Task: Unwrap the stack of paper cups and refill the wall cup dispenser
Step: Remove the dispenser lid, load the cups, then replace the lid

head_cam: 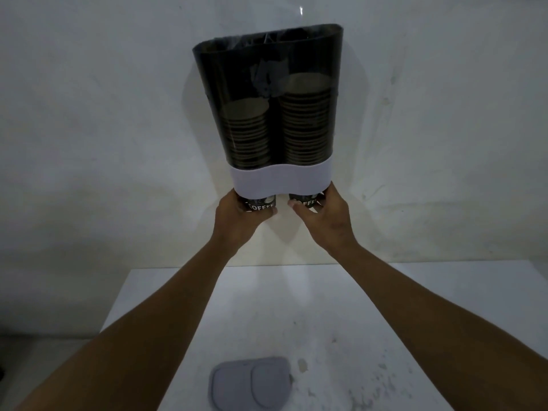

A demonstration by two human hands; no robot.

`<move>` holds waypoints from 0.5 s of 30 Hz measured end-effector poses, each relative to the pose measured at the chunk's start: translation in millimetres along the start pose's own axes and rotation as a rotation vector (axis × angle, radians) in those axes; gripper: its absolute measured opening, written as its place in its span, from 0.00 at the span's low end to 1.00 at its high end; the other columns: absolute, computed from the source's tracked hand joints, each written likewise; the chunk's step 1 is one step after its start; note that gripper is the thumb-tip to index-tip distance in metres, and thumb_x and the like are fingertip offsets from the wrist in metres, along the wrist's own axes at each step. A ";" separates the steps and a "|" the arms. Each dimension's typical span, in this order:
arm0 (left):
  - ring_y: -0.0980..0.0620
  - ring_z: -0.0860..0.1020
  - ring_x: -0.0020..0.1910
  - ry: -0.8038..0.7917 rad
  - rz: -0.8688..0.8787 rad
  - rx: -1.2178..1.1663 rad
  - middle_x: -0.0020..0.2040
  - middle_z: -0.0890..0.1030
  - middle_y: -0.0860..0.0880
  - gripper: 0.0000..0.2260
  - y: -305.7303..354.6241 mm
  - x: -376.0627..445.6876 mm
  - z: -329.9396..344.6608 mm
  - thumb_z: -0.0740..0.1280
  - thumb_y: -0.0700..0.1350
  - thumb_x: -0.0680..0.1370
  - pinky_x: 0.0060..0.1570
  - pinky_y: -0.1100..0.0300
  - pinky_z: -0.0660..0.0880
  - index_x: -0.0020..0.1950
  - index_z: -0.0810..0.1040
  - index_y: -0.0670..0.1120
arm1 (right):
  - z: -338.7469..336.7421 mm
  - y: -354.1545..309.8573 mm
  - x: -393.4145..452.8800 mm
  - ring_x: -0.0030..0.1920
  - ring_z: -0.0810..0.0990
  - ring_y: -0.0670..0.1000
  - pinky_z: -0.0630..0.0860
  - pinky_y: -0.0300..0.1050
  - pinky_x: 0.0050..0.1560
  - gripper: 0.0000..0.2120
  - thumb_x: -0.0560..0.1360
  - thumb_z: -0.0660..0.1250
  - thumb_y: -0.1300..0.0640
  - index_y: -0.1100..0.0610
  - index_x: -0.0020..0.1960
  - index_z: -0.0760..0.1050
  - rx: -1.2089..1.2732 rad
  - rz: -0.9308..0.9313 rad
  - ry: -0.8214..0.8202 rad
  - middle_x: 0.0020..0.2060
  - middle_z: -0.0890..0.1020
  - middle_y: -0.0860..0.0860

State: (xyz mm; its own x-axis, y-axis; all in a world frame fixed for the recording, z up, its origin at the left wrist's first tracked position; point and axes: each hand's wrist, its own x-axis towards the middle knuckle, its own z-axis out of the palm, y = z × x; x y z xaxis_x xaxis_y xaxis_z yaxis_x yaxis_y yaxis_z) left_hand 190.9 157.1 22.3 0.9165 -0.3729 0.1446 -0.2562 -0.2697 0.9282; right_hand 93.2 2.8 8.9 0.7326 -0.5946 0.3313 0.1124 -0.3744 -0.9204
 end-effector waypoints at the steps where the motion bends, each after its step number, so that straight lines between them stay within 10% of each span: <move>1: 0.53 0.82 0.52 -0.003 -0.008 -0.006 0.53 0.84 0.55 0.27 0.5 -0.1 0.1 0.82 0.45 0.64 0.55 0.56 0.80 0.60 0.78 0.50 | -0.5 0.4 0.4 0.52 0.82 0.46 0.78 0.33 0.53 0.28 0.70 0.78 0.55 0.53 0.66 0.71 -0.009 -0.006 -0.010 0.52 0.81 0.45; 7: 0.58 0.81 0.48 -0.036 -0.036 -0.013 0.49 0.82 0.56 0.26 4.2 -0.2 0.6 0.81 0.37 0.64 0.40 0.72 0.76 0.57 0.76 0.50 | -11.0 3.6 7.5 0.53 0.81 0.46 0.75 0.29 0.55 0.35 0.67 0.80 0.56 0.55 0.69 0.69 -0.069 -0.044 -0.102 0.55 0.80 0.47; 15: 0.55 0.81 0.51 -0.061 -0.033 0.005 0.52 0.83 0.54 0.27 2.8 -0.5 -4.7 0.81 0.41 0.64 0.47 0.65 0.77 0.60 0.77 0.48 | -11.5 5.3 8.2 0.54 0.80 0.46 0.74 0.27 0.54 0.35 0.67 0.81 0.54 0.55 0.68 0.69 -0.119 -0.052 -0.103 0.55 0.80 0.48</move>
State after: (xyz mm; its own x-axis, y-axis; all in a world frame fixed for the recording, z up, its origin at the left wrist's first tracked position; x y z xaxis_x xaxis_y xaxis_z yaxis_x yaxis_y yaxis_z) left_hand 191.2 160.7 26.4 0.9042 -0.4168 0.0932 -0.2283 -0.2873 0.9302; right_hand 92.1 -12.3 9.1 0.7937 -0.4980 0.3493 0.0766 -0.4879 -0.8695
